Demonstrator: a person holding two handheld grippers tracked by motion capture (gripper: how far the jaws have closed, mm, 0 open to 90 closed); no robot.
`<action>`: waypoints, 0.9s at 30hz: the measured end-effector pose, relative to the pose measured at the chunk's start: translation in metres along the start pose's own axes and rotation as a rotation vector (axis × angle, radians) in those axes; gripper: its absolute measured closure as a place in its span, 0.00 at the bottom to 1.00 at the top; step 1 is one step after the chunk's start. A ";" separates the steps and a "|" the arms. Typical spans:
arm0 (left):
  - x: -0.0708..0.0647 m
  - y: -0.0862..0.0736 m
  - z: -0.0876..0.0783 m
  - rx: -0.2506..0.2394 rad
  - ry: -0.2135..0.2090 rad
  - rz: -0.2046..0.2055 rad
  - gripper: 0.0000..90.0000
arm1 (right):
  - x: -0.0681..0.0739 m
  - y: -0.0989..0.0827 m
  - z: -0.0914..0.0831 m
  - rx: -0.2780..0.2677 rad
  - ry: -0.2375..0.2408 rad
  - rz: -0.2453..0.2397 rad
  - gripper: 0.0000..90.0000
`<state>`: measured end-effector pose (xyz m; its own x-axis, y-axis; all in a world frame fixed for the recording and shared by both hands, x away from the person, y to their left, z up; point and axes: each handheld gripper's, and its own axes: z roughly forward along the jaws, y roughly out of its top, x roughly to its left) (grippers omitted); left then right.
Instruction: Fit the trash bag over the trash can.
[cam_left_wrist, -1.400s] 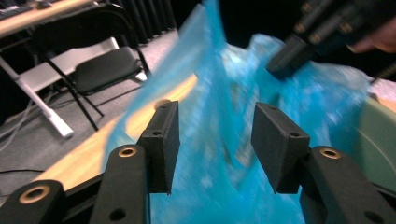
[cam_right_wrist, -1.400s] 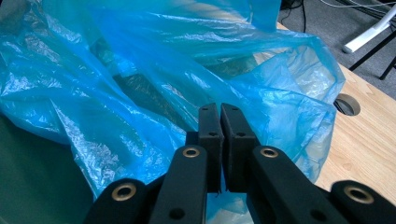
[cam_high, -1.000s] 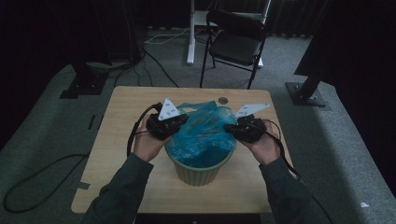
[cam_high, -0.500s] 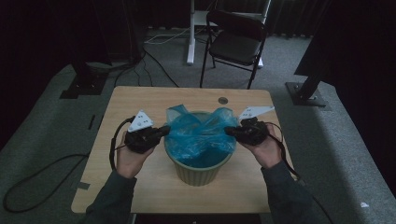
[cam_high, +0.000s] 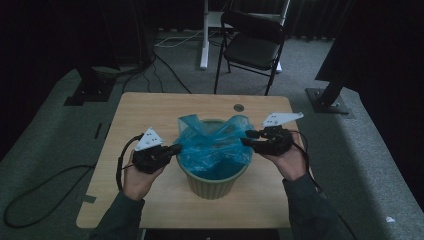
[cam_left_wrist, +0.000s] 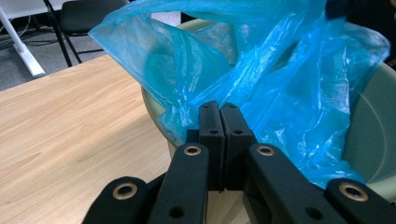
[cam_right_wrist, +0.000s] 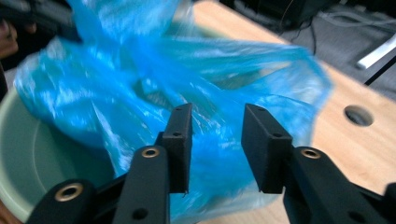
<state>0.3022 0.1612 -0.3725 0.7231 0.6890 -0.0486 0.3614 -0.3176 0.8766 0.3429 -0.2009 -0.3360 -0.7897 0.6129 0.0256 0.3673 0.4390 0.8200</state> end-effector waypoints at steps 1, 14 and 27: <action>0.000 0.000 0.000 0.000 0.001 0.000 0.98 | -0.001 0.003 -0.004 -0.015 -0.003 0.008 0.69; 0.001 -0.001 -0.005 -0.001 0.004 0.004 0.96 | -0.041 0.030 0.010 -0.055 -0.080 0.100 0.61; 0.003 0.001 -0.009 -0.011 0.003 0.004 0.93 | -0.058 0.041 0.043 0.026 -0.080 0.094 0.59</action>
<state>0.2991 0.1689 -0.3677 0.7232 0.6892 -0.0434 0.3515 -0.3132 0.8823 0.4244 -0.1901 -0.3288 -0.7098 0.7023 0.0550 0.4514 0.3935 0.8009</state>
